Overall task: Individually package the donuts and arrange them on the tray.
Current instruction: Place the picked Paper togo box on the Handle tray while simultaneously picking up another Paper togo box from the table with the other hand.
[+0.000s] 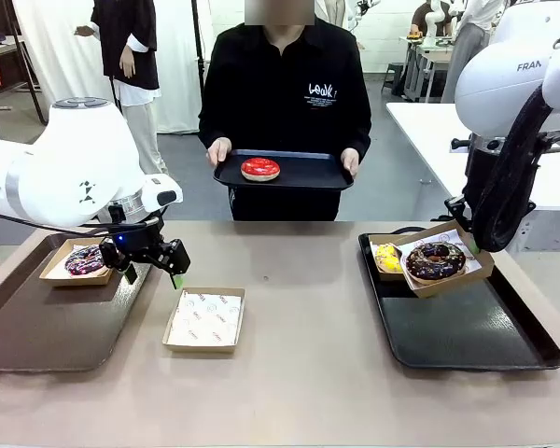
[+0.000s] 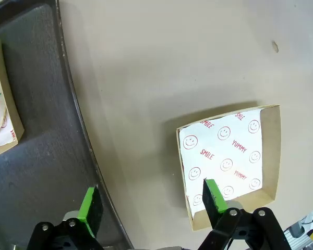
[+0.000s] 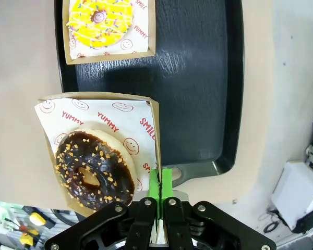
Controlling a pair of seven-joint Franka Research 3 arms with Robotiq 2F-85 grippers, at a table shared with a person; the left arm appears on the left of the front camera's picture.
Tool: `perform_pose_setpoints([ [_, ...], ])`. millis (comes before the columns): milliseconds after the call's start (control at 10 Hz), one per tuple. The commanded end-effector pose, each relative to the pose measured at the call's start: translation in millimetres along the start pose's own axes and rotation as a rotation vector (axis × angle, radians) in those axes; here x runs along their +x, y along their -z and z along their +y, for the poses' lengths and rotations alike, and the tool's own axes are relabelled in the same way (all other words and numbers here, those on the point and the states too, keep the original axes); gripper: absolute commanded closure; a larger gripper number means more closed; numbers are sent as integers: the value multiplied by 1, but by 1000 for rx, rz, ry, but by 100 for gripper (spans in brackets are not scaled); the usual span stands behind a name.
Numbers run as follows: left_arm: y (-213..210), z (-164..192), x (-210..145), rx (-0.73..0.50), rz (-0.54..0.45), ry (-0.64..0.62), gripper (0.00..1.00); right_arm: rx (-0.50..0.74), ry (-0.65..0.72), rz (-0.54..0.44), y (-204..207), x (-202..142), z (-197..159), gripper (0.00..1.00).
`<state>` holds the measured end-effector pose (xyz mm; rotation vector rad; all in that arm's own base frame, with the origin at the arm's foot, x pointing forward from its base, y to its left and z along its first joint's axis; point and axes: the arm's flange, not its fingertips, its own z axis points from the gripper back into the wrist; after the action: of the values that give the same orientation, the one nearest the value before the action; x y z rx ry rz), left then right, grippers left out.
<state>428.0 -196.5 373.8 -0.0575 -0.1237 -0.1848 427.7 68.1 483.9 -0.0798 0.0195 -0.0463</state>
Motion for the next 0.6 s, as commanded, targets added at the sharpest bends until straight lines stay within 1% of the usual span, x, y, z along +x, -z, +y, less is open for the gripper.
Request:
perform_pose_setpoints([
  [0,-1,0,1,-5,7,14,0,-11,-3,4,0,-1,-1,99],
  [400,-1,0,1,-5,7,14,0,0,0,0,0,0,0,99],
  [500,0,0,0,0,0,0,0,2,-50,-28,5,-4,-2,99],
])
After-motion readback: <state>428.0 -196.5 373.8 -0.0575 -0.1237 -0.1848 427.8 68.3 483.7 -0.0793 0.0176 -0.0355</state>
